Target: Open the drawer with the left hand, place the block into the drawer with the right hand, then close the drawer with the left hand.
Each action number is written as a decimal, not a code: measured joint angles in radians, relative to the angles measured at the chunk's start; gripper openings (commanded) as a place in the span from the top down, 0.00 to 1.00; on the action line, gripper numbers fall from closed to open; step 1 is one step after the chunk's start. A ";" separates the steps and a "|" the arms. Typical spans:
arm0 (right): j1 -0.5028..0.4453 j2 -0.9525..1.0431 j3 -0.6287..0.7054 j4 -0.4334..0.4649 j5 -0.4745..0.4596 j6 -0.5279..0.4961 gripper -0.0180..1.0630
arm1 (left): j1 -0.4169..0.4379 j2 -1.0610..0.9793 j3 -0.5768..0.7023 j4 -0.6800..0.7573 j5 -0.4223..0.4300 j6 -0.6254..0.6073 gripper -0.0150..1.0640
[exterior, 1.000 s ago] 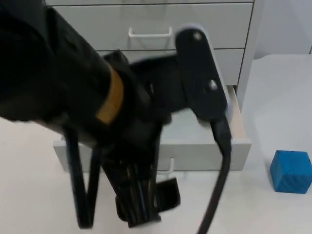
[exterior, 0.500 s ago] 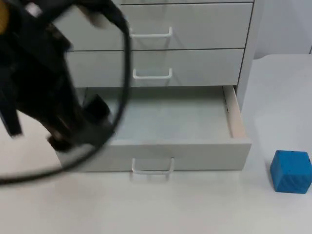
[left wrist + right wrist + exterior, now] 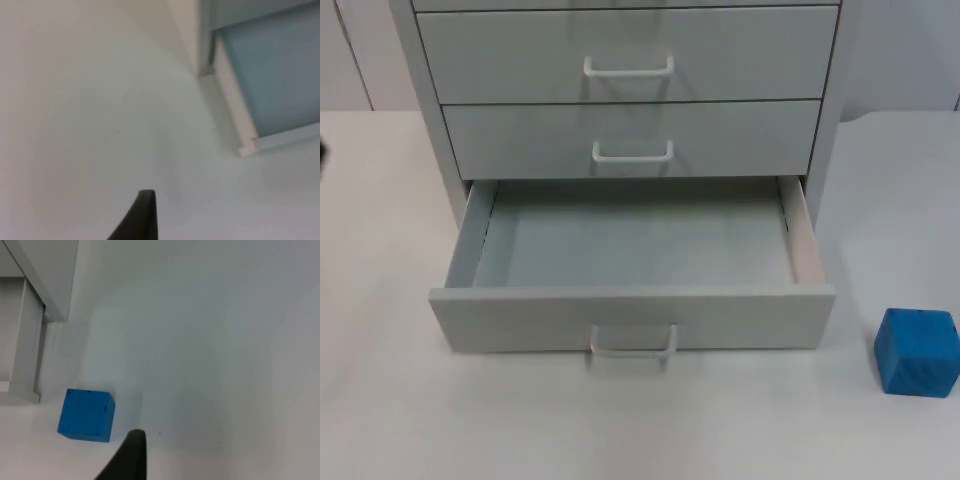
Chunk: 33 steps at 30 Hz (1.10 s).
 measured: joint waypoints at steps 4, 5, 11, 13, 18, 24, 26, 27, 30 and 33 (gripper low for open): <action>0.000 0.000 0.000 0.005 0.000 0.000 0.02 | 0.126 -0.075 0.049 0.000 0.002 -0.052 0.07; 0.000 0.000 0.000 0.005 0.000 0.000 0.02 | 0.126 -0.075 0.049 0.000 0.002 -0.052 0.07; 0.000 0.000 0.000 0.007 0.000 0.000 0.02 | 0.175 -0.148 0.093 0.000 -0.009 -0.096 0.07; 0.000 0.000 0.000 0.015 0.002 0.000 0.02 | 0.175 -0.170 0.101 0.002 -0.015 -0.100 0.07; 0.000 0.000 0.000 0.034 0.034 0.000 0.03 | 0.175 -0.178 0.102 0.024 -0.024 -0.102 0.07; 0.053 0.018 0.000 0.044 0.064 0.000 0.03 | 0.175 -0.178 0.102 0.033 -0.032 -0.102 0.07; 0.089 0.056 0.000 0.045 0.077 0.011 0.03 | 0.175 -0.178 0.102 0.033 -0.034 -0.102 0.06; 0.111 0.089 0.000 0.045 0.083 0.019 0.03 | 0.175 -0.178 0.102 0.033 -0.034 -0.102 0.06; 0.154 0.161 0.000 0.045 0.087 0.055 0.03 | 0.175 -0.178 0.102 0.033 -0.035 -0.100 0.06; 0.207 0.252 -0.005 0.045 0.089 0.099 0.03 | 0.175 -0.178 0.102 0.034 -0.035 -0.100 0.06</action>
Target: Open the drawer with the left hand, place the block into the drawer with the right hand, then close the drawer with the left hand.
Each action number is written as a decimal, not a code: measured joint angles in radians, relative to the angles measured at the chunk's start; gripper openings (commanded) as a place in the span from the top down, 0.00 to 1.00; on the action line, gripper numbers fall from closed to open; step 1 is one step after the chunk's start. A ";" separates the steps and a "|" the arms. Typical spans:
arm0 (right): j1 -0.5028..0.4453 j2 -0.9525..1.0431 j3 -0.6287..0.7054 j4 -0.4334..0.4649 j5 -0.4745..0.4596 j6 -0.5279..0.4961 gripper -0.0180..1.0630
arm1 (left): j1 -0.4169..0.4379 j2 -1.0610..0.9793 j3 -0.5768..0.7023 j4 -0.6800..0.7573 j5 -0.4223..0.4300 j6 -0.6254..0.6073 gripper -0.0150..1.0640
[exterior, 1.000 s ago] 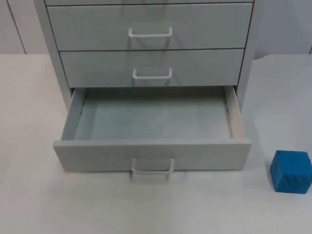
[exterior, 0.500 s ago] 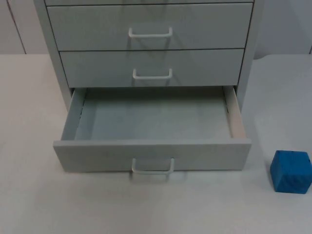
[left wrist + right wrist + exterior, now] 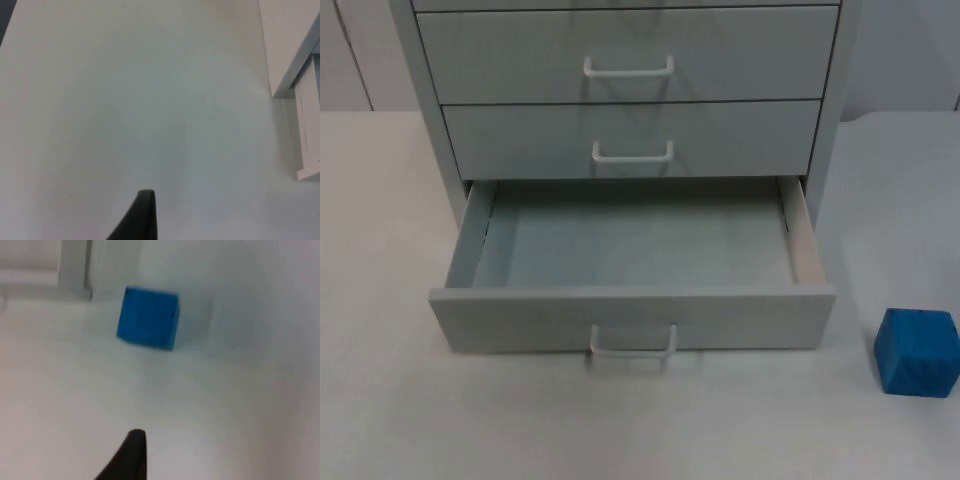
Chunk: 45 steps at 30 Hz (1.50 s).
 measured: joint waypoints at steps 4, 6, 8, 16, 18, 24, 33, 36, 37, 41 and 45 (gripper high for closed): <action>0.111 0.190 -0.063 0.000 -0.027 0.077 0.03 | 0.000 0.000 0.000 0.002 0.000 0.009 0.06; 0.146 0.255 -0.096 -0.016 -0.052 0.117 0.03 | 0.000 0.000 0.000 0.002 0.000 0.010 0.06; 0.190 0.348 -0.132 -0.059 -0.092 0.185 0.03 | 0.000 0.000 0.000 0.002 0.000 0.012 0.06; 0.226 0.568 -0.173 -0.188 -0.234 0.388 0.03 | 0.000 0.000 0.000 0.002 0.000 0.014 0.06; 0.226 0.626 -0.173 -0.199 -0.283 0.407 0.03 | 0.000 0.000 0.000 0.002 0.000 0.014 0.06; 0.226 0.747 -0.173 -0.216 -0.405 0.419 0.03 | 0.000 0.000 0.000 0.004 0.000 0.014 0.06; 0.226 0.847 -0.175 -0.376 -0.449 0.597 0.12 | 0.000 0.000 0.000 0.004 -0.002 0.014 0.06; 0.226 0.851 -0.175 -0.401 -0.458 0.623 0.22 | 0.000 0.000 0.000 0.004 -0.002 0.014 0.06; 0.226 0.851 -0.175 -0.405 -0.460 0.627 0.26 | 0.000 0.000 0.000 0.004 -0.002 0.014 0.06; 0.226 0.851 -0.175 -0.408 -0.464 0.636 0.55 | 0.000 0.000 0.000 0.004 -0.003 0.014 0.06; 0.226 0.851 -0.175 -0.414 -0.464 0.642 0.95 | 0.000 0.000 0.000 0.004 -0.004 0.014 0.06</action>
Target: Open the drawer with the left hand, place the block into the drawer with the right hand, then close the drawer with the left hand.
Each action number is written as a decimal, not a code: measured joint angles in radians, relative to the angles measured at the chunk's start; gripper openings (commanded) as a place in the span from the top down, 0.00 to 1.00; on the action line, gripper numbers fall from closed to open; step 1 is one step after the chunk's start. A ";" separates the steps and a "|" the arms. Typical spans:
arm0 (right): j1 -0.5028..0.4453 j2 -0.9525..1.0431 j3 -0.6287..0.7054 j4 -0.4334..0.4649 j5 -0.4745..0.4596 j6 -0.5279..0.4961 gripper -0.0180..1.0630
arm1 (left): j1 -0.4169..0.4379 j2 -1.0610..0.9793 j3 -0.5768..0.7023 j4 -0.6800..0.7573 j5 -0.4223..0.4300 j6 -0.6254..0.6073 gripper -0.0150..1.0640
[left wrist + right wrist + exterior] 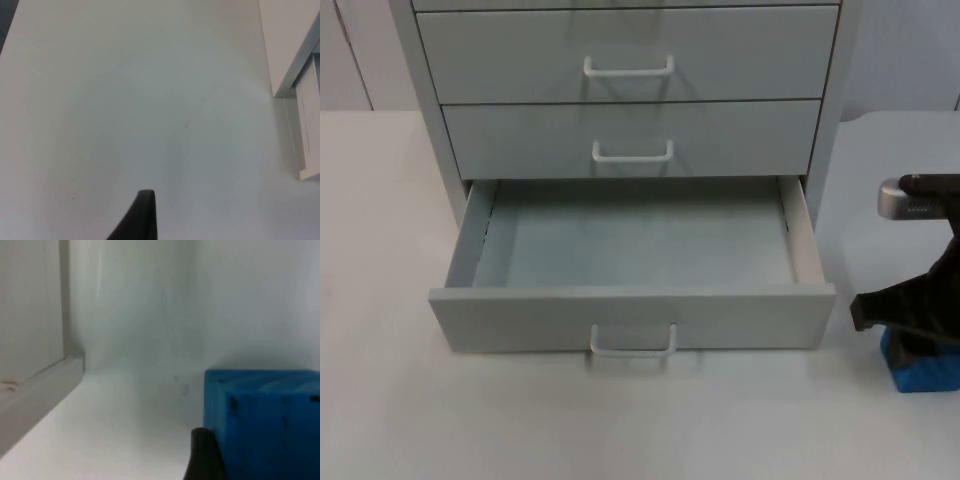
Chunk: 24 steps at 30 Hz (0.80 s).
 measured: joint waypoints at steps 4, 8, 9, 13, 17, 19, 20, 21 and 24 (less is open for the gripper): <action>0.000 -0.015 0.000 0.000 0.027 -0.002 0.98 | 0.000 0.000 0.000 0.000 0.000 0.000 0.06; 0.000 -0.114 0.000 0.000 0.075 -0.025 0.98 | 0.000 0.000 0.000 0.000 0.000 0.000 0.06; 0.000 -0.160 0.000 0.000 0.086 -0.031 0.98 | 0.000 0.000 0.000 0.000 0.000 0.000 0.06; 0.000 -0.314 0.000 -0.002 0.125 -0.052 0.98 | 0.000 0.000 0.000 0.000 0.000 0.000 0.06; 0.000 -0.465 0.000 -0.010 0.158 -0.066 0.98 | 0.000 0.000 0.000 0.000 -0.001 0.000 0.06; 0.000 -0.527 0.000 -0.020 0.179 -0.068 0.98 | 0.000 0.000 0.000 0.000 -0.003 0.000 0.06; 0.000 -0.527 0.000 -0.020 0.179 -0.068 0.98 | 0.000 0.000 0.000 0.000 -0.003 0.000 0.06; 0.000 -0.551 0.000 -0.028 0.189 -0.070 0.98 | 0.000 0.000 0.000 0.000 -0.003 0.000 0.06; 0.000 -0.586 0.000 -0.030 0.222 -0.070 0.98 | 0.000 0.000 0.000 0.000 -0.005 0.000 0.06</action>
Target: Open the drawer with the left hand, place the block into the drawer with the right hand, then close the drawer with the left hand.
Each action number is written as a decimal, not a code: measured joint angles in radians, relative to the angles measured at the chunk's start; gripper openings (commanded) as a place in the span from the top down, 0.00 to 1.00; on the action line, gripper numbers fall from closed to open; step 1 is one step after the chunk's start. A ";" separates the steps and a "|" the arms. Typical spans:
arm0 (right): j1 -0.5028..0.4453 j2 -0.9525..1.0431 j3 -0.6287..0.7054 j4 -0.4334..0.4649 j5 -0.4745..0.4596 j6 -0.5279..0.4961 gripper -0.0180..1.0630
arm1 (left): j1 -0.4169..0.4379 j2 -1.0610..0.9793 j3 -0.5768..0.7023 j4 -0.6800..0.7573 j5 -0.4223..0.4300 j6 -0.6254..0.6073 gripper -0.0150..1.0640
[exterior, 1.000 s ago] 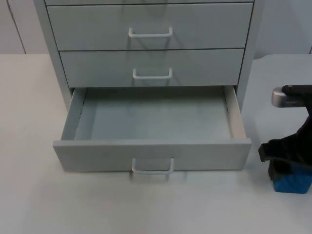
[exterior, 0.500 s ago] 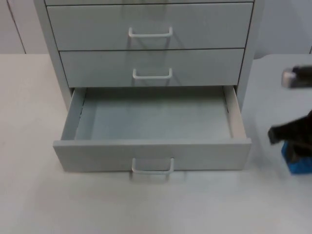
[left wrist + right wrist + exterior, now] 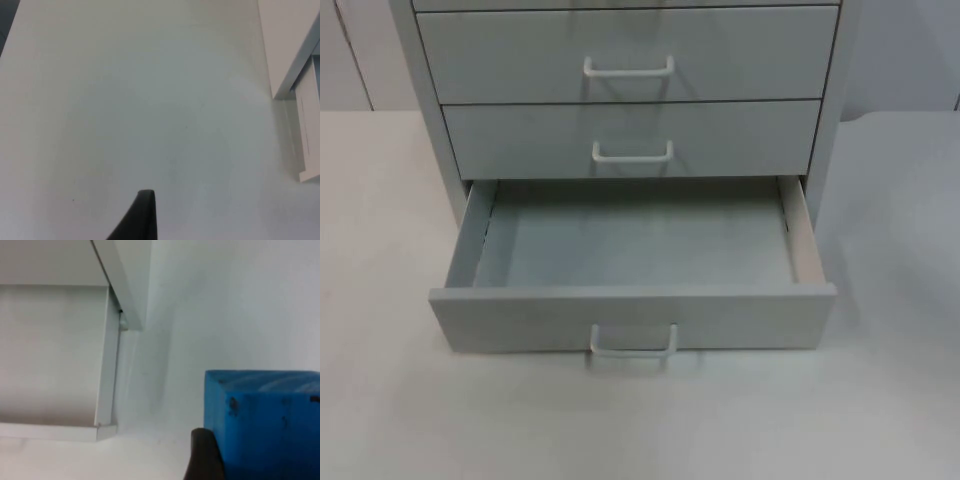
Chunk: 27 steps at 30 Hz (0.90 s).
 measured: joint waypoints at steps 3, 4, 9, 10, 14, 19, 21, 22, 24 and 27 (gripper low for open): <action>0.000 -0.002 0.000 0.000 0.011 0.000 0.98 | 0.000 0.000 0.000 0.000 0.000 0.000 0.06; 0.000 -0.002 0.000 0.000 0.015 0.000 0.98 | 0.000 0.000 0.000 0.000 -0.001 0.000 0.06; 0.004 -0.002 0.000 0.002 0.015 0.000 0.98 | 0.000 0.000 0.000 0.000 -0.003 0.000 0.06; 0.015 -0.002 0.000 0.002 0.013 0.000 0.98 | 0.000 0.000 0.000 0.000 -0.003 0.000 0.06; 0.081 0.001 0.000 -0.001 -0.026 0.028 0.98 | 0.000 0.000 0.000 0.000 -0.003 0.000 0.06; 0.195 0.054 0.000 -0.106 -0.071 0.192 0.98 | 0.000 0.000 0.000 0.000 -0.003 0.000 0.06; 0.221 0.077 0.000 -0.146 -0.075 0.237 0.98 | 0.000 0.000 0.000 0.000 -0.003 0.000 0.06; 0.243 0.097 0.000 -0.189 -0.084 0.293 0.98 | 0.000 0.000 0.000 0.000 -0.003 0.000 0.06; 0.290 0.150 -0.002 -0.270 -0.100 0.400 0.98 | 0.000 0.000 0.000 0.000 -0.003 0.000 0.06; 0.325 0.204 -0.030 -0.339 -0.106 0.488 0.98 | 0.000 0.000 0.000 0.000 -0.003 0.000 0.06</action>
